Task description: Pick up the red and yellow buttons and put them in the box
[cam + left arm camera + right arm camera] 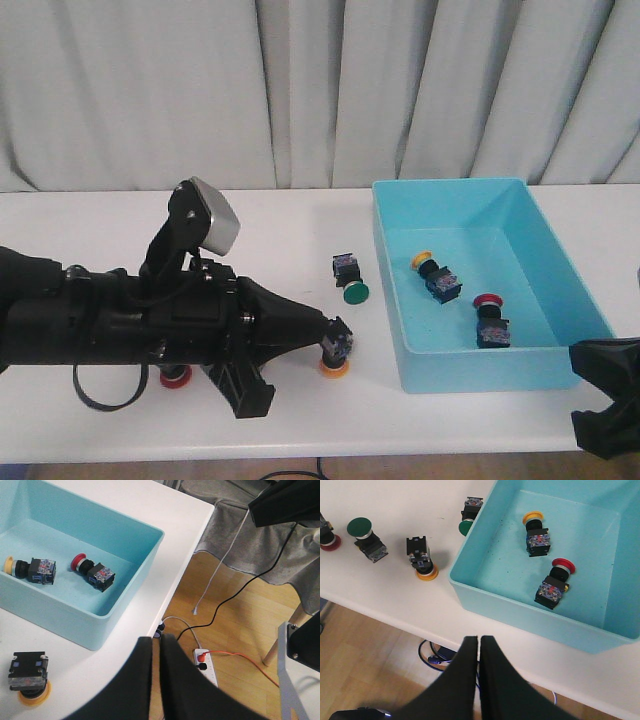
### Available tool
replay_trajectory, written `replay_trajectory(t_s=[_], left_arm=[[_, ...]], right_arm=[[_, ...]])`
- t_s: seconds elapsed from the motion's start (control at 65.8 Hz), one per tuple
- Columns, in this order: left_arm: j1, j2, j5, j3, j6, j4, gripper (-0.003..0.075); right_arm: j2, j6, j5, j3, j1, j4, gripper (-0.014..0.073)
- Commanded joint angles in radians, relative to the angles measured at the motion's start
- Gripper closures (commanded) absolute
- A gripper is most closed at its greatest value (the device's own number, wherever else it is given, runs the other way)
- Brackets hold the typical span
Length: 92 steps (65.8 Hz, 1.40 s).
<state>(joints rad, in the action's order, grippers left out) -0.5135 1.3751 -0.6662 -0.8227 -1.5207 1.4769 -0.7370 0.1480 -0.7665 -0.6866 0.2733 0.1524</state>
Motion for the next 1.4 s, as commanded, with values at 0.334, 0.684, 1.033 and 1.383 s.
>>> replay_trajectory(t_s=[0.334, 0.684, 1.033, 1.383], left_arm=[[-0.003, -0.026, -0.025, -0.029, 0.001, 0.046, 0.0727], [-0.003, -0.026, -0.022, -0.029, 0.001, 0.047, 0.0727], [0.010, -0.132, 0.288, -0.029, 0.555, -0.556, 0.0727], [0.213, -0.450, 0.176, 0.049, 1.578, -1.489, 0.0727]], right_arm=[[0.000, 0.000, 0.011, -0.027, -0.002, 0.002, 0.0601], [0.000, 0.000, 0.012, -0.027, -0.002, 0.002, 0.0601], [0.000, 0.000, 0.012, -0.027, -0.002, 0.002, 0.0601], [0.000, 0.000, 0.012, -0.027, -0.002, 0.002, 0.0601]])
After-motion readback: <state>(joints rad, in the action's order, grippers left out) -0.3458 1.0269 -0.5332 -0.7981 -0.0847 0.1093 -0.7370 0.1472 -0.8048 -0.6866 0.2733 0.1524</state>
